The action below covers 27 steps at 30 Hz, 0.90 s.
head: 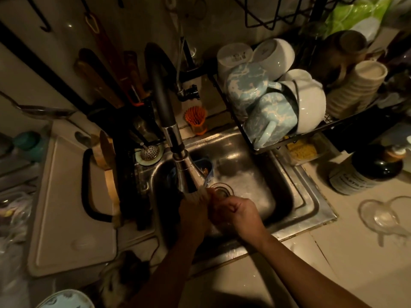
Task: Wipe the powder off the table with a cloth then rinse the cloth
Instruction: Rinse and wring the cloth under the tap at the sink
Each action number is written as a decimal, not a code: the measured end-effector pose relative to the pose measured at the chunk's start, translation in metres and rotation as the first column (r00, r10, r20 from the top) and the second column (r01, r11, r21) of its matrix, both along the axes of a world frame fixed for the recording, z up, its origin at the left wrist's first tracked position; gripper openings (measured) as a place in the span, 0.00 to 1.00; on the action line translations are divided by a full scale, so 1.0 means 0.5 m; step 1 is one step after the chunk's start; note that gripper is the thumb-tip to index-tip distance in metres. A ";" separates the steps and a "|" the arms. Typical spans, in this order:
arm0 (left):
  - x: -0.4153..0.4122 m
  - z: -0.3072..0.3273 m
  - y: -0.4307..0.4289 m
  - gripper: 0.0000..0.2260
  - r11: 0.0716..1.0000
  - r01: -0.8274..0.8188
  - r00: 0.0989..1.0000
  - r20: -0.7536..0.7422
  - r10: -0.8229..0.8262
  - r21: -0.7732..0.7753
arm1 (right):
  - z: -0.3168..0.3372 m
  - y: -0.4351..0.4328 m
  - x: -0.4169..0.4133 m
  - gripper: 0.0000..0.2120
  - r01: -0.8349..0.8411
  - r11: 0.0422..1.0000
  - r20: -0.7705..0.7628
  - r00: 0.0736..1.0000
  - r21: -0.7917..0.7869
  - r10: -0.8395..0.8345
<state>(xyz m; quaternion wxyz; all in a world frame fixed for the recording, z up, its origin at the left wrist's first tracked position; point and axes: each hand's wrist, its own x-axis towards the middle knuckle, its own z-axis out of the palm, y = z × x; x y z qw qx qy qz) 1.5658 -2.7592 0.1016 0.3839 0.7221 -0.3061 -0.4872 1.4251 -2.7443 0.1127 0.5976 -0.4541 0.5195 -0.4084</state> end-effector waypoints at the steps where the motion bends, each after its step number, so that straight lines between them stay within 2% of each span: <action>1: -0.005 0.006 0.005 0.15 0.999 0.028 0.999 -0.024 -0.028 0.018 | -0.002 -0.007 -0.002 0.09 0.051 0.999 -0.007 0.999 -0.002 -0.051; 4: -0.027 0.029 0.028 0.04 0.971 0.233 0.968 -0.089 -0.237 -0.050 | -0.012 -0.030 -0.013 0.12 0.145 0.989 -0.017 0.989 0.025 -0.145; 5: -0.025 0.021 0.027 0.07 0.967 0.245 0.965 -0.083 -0.250 -0.066 | -0.013 -0.036 -0.018 0.12 0.120 0.992 -0.014 0.993 0.024 -0.120; 7: -0.014 0.018 0.019 0.10 0.975 0.199 0.975 -0.080 -0.208 -0.103 | -0.010 -0.044 -0.033 0.10 0.000 1.000 0.007 1.000 0.014 0.000; 9: -0.005 0.024 0.011 0.10 0.979 0.151 0.988 -0.010 -0.154 -0.138 | -0.007 -0.041 -0.047 0.12 -0.203 0.979 0.039 0.978 -0.031 0.205; 11: 0.012 0.025 0.005 0.08 0.981 0.133 0.989 0.077 -0.123 -0.143 | -0.009 -0.030 -0.054 0.14 -0.297 0.951 -0.121 0.951 -0.088 0.286; 13: 0.011 0.042 0.008 0.06 0.969 0.181 0.979 0.127 -0.161 -0.167 | -0.010 -0.023 -0.050 0.04 -0.249 0.965 -0.234 0.946 -0.084 0.224; 16: 0.001 0.051 0.017 0.06 0.900 0.385 0.893 0.329 -0.308 -0.205 | -0.022 -0.018 -0.039 0.17 -0.153 0.986 -0.299 0.946 -0.063 0.128; 17: -0.004 0.055 0.016 0.06 0.897 0.393 0.884 0.353 -0.307 -0.203 | -0.019 -0.015 -0.035 0.19 -0.140 0.987 -0.294 0.949 -0.080 0.111; 20: 0.003 0.040 0.000 0.05 0.934 0.260 0.951 0.233 -0.204 -0.246 | -0.006 -0.001 -0.021 0.21 -0.179 0.973 -0.259 0.956 -0.147 0.137; 22: 0.008 0.032 -0.007 0.04 0.945 0.233 0.964 0.182 -0.193 -0.231 | -0.002 0.000 -0.017 0.21 -0.191 0.969 -0.251 0.957 -0.154 0.148; 27: -0.005 0.049 0.021 0.06 0.944 0.277 0.944 0.235 -0.232 -0.180 | -0.008 -0.027 -0.011 0.18 -0.067 0.988 -0.272 0.962 -0.138 0.027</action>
